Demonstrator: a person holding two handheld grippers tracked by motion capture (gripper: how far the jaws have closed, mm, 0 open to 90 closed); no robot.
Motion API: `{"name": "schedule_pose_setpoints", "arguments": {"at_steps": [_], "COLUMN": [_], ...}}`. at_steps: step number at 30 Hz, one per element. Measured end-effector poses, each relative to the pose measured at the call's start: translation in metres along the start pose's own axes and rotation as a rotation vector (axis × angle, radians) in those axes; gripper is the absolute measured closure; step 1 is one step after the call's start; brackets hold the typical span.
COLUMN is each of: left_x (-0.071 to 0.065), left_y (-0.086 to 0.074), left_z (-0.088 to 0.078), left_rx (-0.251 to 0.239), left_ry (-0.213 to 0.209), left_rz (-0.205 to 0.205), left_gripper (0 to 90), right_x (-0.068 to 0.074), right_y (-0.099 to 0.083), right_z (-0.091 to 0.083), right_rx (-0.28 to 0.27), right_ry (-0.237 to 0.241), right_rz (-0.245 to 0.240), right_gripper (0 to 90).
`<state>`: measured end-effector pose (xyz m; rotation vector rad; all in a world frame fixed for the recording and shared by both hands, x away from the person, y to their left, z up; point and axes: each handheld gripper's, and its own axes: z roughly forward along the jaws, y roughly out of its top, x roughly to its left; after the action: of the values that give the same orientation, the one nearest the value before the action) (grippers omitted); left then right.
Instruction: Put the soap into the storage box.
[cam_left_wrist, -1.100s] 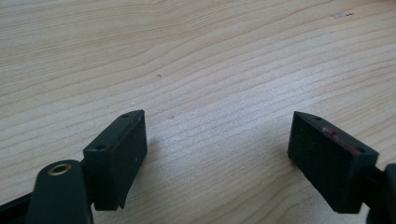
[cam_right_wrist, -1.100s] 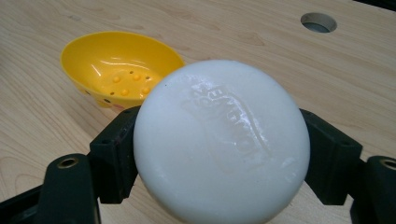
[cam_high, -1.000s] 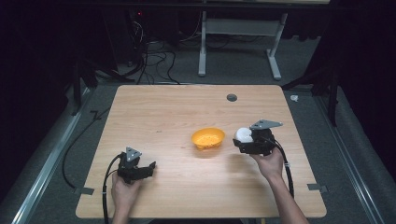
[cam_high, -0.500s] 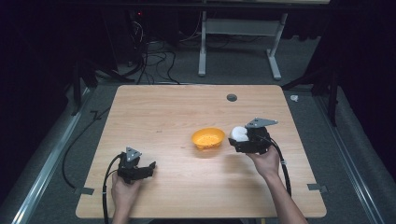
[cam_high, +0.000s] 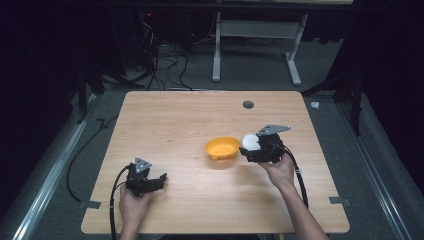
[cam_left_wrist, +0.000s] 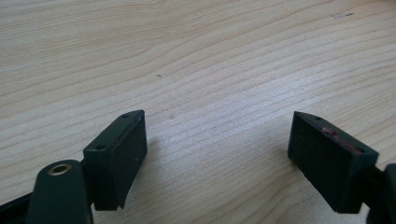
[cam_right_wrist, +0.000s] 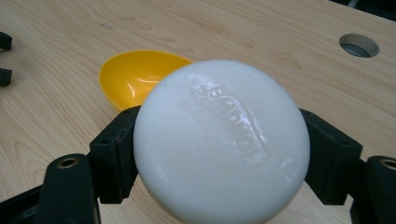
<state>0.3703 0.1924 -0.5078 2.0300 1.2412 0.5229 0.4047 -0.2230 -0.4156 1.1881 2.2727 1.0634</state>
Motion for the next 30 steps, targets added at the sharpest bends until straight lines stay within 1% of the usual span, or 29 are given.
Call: {"name": "schedule_pose_setpoints", "arguments": {"at_steps": [6,8,10,13,17,21,23,27,30], "left_x": [0.0,0.0,0.0,0.0,0.0,0.0,0.0,0.0,0.0], "left_y": [0.0,0.0,0.0,0.0,0.0,0.0,0.0,0.0,0.0], "left_z": [0.0,0.0,0.0,0.0,0.0,0.0,0.0,0.0,0.0], "left_rx": [0.0,-0.001,-0.001,0.001,0.0,0.0,0.0,0.0,0.0], "left_ry": [0.0,0.001,0.001,0.0,0.001,0.001,0.001,0.001,0.001], "left_rz": [0.0,0.001,0.001,0.001,0.001,0.001,0.001,0.001,0.001], "left_gripper": [20.3,20.3,20.3,20.4,20.3,20.3,20.4,20.3,20.3], "right_x": [0.001,0.002,0.003,0.004,0.006,0.008,0.009,0.01,0.011], "right_y": [0.003,0.005,0.007,0.009,0.013,0.015,0.015,0.016,0.017], "right_z": [0.002,0.002,0.003,0.005,0.007,0.01,0.012,0.016,0.018], "right_rx": [0.002,-0.001,0.002,-0.002,0.005,0.0,0.01,0.007,0.007], "right_ry": [0.008,0.011,0.016,0.022,0.026,0.037,0.038,0.047,0.055], "right_rz": [0.001,-0.01,-0.005,-0.018,-0.021,-0.02,-0.016,-0.023,-0.018], "right_gripper": [25.0,25.0,25.0,25.0,25.0,25.0,25.0,25.0,25.0]}}
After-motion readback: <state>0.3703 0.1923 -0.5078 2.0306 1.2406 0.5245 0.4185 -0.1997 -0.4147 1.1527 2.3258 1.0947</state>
